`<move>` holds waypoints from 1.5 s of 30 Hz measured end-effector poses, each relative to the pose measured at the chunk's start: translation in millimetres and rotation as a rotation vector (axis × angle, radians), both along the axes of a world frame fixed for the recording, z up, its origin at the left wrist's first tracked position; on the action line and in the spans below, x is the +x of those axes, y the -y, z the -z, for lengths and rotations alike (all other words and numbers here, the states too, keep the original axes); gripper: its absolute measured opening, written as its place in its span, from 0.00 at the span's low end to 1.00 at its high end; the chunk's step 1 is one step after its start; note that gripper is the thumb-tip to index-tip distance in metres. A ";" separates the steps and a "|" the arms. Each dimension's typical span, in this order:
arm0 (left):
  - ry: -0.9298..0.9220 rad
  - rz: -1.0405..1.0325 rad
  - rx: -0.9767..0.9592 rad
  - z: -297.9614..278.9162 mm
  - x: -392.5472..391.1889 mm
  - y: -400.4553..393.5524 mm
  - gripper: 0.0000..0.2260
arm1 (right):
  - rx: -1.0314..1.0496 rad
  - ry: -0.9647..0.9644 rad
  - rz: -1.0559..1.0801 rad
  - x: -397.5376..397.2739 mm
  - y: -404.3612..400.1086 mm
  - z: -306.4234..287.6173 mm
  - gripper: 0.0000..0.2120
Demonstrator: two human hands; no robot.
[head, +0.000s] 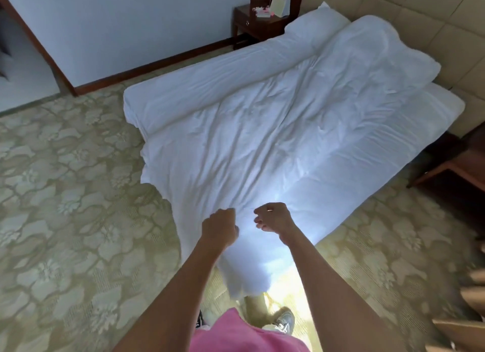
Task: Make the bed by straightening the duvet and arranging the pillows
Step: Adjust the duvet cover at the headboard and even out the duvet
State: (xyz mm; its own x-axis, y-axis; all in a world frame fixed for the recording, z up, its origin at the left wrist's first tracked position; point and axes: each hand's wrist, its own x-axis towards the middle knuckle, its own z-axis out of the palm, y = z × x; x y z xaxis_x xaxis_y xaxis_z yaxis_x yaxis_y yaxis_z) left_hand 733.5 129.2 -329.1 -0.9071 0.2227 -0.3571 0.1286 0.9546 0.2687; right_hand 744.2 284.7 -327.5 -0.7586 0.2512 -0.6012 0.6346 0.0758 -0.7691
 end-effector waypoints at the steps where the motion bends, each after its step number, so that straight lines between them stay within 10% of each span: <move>1: 0.014 0.017 0.010 -2.1 3.4 -25.7 0.09 | 0.035 0.000 -0.006 7.3 -28.2 -2.8 0.07; 10: 0.057 0.198 0.061 -21.5 18.6 -222.3 0.09 | 0.447 -0.061 0.032 68.7 -255.4 -23.5 0.17; 45: 0.132 0.506 0.250 -15.4 -175.5 -807.6 0.10 | 0.423 -0.061 0.368 -40.3 -802.4 -27.9 0.18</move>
